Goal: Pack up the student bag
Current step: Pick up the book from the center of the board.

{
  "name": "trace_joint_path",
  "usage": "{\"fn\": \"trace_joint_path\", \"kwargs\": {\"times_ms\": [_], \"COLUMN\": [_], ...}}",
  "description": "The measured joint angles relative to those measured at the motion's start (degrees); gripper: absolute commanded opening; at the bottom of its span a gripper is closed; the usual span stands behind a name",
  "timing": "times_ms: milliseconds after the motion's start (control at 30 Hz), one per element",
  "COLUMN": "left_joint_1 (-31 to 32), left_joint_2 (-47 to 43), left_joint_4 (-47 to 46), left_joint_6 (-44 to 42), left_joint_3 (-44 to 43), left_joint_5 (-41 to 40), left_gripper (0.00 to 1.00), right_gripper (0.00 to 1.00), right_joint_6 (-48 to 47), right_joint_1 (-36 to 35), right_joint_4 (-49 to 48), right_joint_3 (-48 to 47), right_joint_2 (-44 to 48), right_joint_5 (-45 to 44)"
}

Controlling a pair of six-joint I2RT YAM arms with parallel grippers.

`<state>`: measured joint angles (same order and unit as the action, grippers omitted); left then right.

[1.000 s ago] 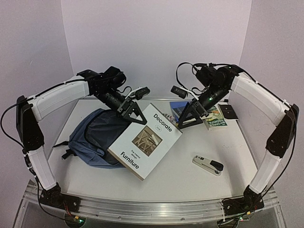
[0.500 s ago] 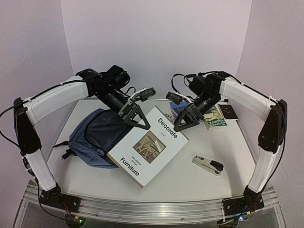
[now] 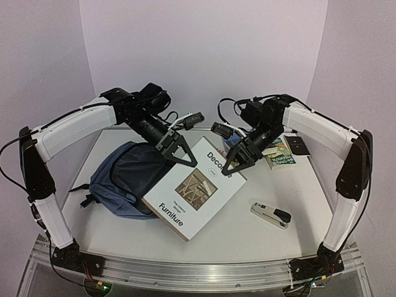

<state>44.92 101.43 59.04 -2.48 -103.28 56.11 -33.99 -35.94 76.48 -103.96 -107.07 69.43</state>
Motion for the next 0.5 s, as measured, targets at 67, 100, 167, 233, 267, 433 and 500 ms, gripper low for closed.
{"fn": "trace_joint_path", "kwargs": {"times_ms": [67,100,167,233,267,433,500], "left_joint_1": [-0.3,-0.8,-3.1,-6.1,-7.7,-14.7,-16.5], "left_joint_2": [0.0,0.0,-0.8,-2.5,-3.6,-9.1,-10.5], "left_joint_4": [-0.2,-0.6,-3.7,-7.4,-9.3,-16.4,-17.5], "left_joint_6": [1.2,1.8,4.3,7.3,8.9,15.6,17.5], "left_joint_3": [0.0,0.2,2.4,6.1,7.8,12.7,12.9], "left_joint_5": [-0.7,-0.9,-0.3,0.8,0.9,-7.7,-13.9], "left_gripper": [0.54,0.56,0.60,0.66,0.71,0.99,1.00], "right_gripper": [0.39,0.36,0.31,0.28,0.27,0.26,0.24], "right_joint_6": [1.1,2.1,4.7,8.5,10.2,17.3,19.8], "right_joint_1": [0.0,0.2,0.6,1.2,1.7,5.7,7.7], "right_joint_4": [-0.1,-0.2,-1.2,-4.0,-5.3,-9.9,-11.5], "right_joint_3": [0.0,0.0,0.0,0.0,0.0,0.0,0.0], "right_joint_2": [0.0,0.0,0.0,0.0,0.0,0.5,1.0], "right_joint_5": [0.2,0.3,0.3,0.2,0.1,0.7,0.3]}}
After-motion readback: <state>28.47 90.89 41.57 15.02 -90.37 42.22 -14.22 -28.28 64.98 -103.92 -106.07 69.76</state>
